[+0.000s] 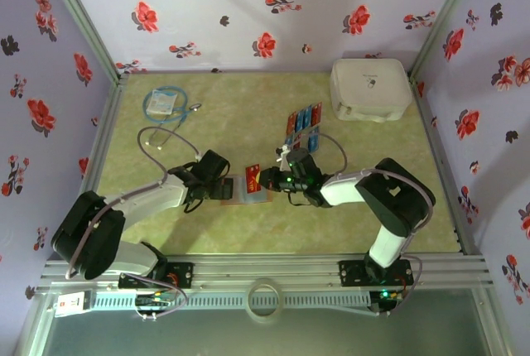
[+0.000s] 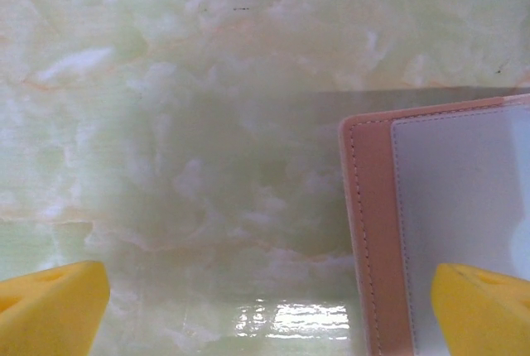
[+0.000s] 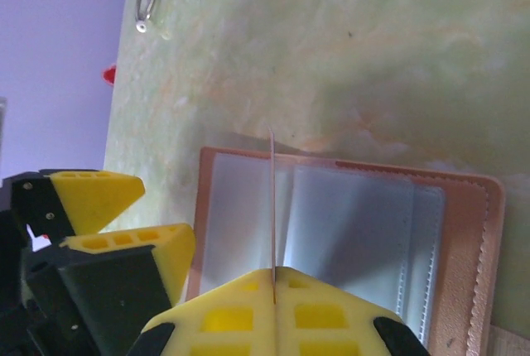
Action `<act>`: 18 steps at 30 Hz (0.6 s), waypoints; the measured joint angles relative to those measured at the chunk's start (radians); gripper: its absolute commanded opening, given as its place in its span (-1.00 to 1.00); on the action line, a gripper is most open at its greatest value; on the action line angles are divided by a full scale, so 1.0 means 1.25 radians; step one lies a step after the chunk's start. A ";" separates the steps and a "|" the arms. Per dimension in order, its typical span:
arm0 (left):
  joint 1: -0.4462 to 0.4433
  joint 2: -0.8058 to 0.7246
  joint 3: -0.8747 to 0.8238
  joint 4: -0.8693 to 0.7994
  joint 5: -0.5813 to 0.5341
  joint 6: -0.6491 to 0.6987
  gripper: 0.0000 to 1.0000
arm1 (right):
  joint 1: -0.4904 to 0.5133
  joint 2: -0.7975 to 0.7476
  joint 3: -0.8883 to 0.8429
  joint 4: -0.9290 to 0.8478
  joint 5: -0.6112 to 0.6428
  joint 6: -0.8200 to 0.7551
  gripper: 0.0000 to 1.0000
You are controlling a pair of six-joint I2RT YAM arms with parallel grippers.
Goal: Put the credit cards into the card holder
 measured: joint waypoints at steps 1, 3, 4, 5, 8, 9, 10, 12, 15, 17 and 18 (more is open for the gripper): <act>-0.001 0.002 0.000 0.000 -0.004 0.000 0.99 | 0.001 0.005 0.000 0.000 -0.001 0.000 -1.00; -0.001 0.007 0.000 0.000 -0.005 0.000 0.99 | 0.002 0.010 0.000 0.000 -0.003 0.000 -1.00; -0.001 0.009 0.000 0.000 -0.007 0.000 0.99 | 0.002 0.012 0.000 0.000 -0.003 0.000 -1.00; -0.001 0.011 0.000 0.000 -0.010 0.000 0.99 | 0.002 0.013 0.000 0.000 -0.003 0.000 -1.00; -0.001 0.017 0.000 0.000 -0.013 -0.001 0.99 | 0.002 0.013 0.000 0.000 -0.003 0.000 -1.00; -0.001 0.021 0.000 0.000 -0.017 -0.003 0.99 | 0.002 0.013 0.000 0.000 -0.003 0.000 -1.00; -0.001 0.024 0.000 0.000 -0.020 -0.004 0.99 | 0.002 0.013 -0.001 0.000 -0.003 0.000 -1.00; -0.001 0.033 0.000 -0.001 -0.026 -0.014 0.99 | 0.002 0.013 -0.002 0.001 -0.002 0.000 -1.00; -0.001 0.044 0.000 -0.003 -0.031 -0.029 0.99 | 0.002 0.013 -0.011 0.001 0.001 0.000 -1.00; -0.001 0.048 -0.001 -0.005 -0.032 -0.040 0.99 | 0.002 0.013 -0.014 0.002 0.001 0.000 -1.00; -0.001 0.049 -0.001 -0.008 -0.032 -0.046 0.99 | 0.002 0.013 -0.015 0.006 0.001 0.000 -1.00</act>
